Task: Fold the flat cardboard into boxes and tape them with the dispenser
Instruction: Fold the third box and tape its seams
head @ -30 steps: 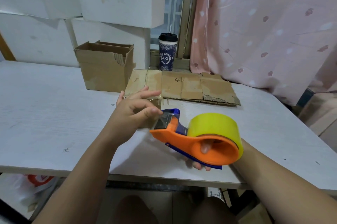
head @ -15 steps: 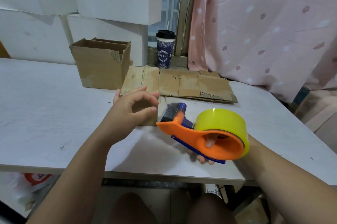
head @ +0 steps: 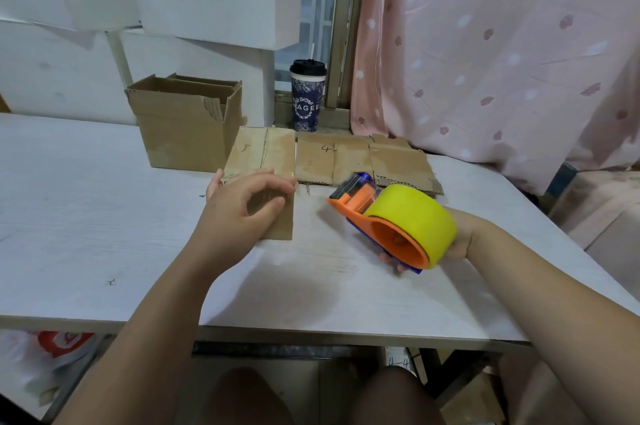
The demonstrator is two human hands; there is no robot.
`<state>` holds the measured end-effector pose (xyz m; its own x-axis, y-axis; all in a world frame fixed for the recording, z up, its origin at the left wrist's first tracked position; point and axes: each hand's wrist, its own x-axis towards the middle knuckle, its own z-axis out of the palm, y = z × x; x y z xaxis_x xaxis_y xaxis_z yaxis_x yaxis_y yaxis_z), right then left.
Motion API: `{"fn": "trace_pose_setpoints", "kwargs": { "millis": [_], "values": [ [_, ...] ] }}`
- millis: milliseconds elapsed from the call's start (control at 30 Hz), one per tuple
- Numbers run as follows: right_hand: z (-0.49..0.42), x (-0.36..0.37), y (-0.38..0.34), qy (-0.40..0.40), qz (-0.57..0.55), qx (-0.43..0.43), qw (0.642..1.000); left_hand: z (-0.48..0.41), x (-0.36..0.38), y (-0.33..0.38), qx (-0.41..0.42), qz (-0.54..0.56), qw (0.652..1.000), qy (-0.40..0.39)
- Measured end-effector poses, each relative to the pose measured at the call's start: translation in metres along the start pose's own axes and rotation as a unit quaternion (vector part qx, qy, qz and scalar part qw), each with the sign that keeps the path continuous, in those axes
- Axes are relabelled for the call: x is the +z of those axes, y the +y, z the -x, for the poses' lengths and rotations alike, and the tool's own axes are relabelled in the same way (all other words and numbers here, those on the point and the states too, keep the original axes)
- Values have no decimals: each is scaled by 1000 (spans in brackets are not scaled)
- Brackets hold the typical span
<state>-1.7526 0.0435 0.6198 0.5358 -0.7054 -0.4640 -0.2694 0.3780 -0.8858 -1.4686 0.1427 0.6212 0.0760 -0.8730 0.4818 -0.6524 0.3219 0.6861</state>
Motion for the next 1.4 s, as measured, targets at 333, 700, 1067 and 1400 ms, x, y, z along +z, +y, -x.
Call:
{"fn": "trace_pose_setpoints", "kwargs": {
  "millis": [333, 700, 1067, 1400],
  "values": [
    [-9, -5, -13, 172, 262, -61, 948, -2, -6, 2, 10, -29, 999, -36],
    [-30, -1, -23, 271, 405, -74, 870, 0, -8, 5, 35, -75, 995, -51],
    [-30, 1, -24, 270, 498, -55, 822, -8, 8, 10, 49, -267, 962, 10],
    [-18, 45, -44, 314, 439, -310, 783, -15, 4, 8, 79, -309, 947, 43]
  ]
}}
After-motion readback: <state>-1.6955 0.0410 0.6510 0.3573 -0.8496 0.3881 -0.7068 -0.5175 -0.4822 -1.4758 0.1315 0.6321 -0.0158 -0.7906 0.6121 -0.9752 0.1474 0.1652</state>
